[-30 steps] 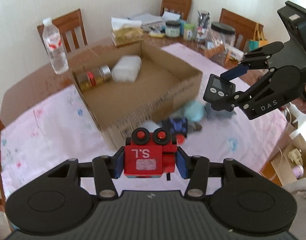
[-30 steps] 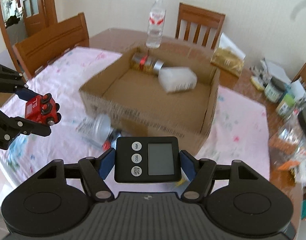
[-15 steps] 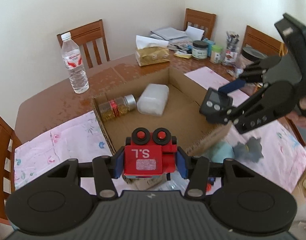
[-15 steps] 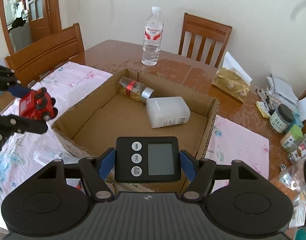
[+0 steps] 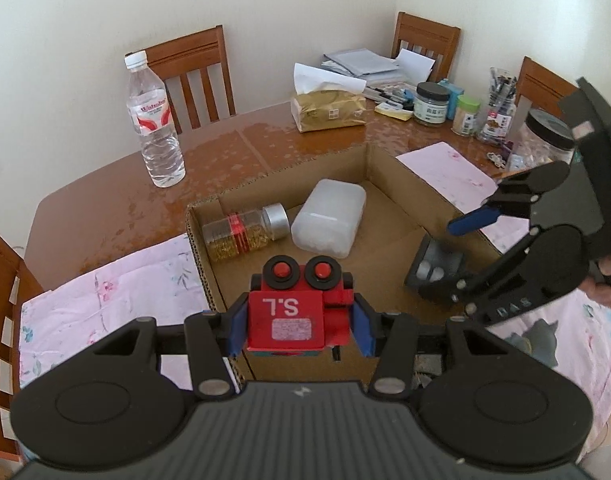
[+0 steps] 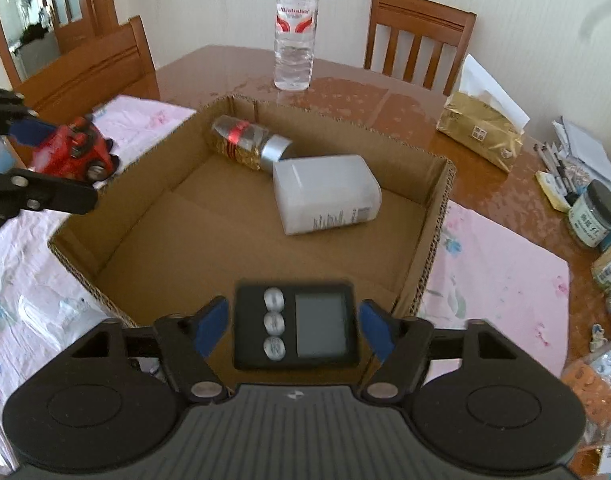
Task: Organize rigid objects
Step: 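Carry train car and timer into the box and open both grippers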
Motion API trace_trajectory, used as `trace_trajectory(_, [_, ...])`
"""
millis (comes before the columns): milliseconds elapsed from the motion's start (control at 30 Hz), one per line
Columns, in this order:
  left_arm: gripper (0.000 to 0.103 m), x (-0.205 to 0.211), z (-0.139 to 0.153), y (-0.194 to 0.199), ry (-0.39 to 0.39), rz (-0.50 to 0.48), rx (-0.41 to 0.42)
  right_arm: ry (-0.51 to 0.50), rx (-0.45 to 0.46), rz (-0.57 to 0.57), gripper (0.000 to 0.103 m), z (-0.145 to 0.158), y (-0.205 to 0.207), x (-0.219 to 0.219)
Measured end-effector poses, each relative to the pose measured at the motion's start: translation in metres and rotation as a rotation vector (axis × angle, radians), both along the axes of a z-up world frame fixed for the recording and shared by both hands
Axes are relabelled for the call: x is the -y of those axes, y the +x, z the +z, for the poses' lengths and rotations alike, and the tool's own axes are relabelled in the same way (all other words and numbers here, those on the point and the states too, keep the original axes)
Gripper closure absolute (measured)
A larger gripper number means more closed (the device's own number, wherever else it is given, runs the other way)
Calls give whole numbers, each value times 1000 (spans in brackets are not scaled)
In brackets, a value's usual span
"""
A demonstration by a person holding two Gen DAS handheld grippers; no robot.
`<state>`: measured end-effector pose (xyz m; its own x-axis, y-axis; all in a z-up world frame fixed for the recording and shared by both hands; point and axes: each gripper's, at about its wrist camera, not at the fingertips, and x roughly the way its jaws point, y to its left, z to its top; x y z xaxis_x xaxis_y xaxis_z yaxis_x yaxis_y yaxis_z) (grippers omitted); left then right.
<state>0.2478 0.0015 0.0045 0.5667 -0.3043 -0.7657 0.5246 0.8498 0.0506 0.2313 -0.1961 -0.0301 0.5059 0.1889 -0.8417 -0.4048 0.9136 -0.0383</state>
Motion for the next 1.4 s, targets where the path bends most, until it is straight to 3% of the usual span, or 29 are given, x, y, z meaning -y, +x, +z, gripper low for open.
trace_trajectory(33, [52, 1, -1, 2, 2, -1, -1, 12, 13, -10, 4, 2, 0, 1])
trace_trajectory(67, [52, 3, -2, 5, 5, -2, -3, 23, 26, -17, 0, 5, 1, 2])
trace_trajectory(533, [52, 22, -24, 58, 56, 5, -9, 60, 120, -120, 0, 44, -29, 7])
trace_trajectory(600, [44, 22, -24, 63, 56, 23, 14, 42, 125, -125, 0, 44, -33, 8])
trace_trajectory(667, [1, 21, -22, 66, 52, 47, 43, 23, 124, -132, 0, 43, -35, 10])
trace_trajectory(733, [1, 19, -20, 63, 45, 72, 82, 0, 124, -146, 0, 40, -38, 12])
trace_trajectory(833, [1, 14, -18, 58, 17, 81, 67, -11, 121, -171, 0, 36, -41, 15])
trace_trajectory(1400, [1, -7, -28, -32, 47, 205, 64, -8, 80, -311, 0, 14, -71, 27])
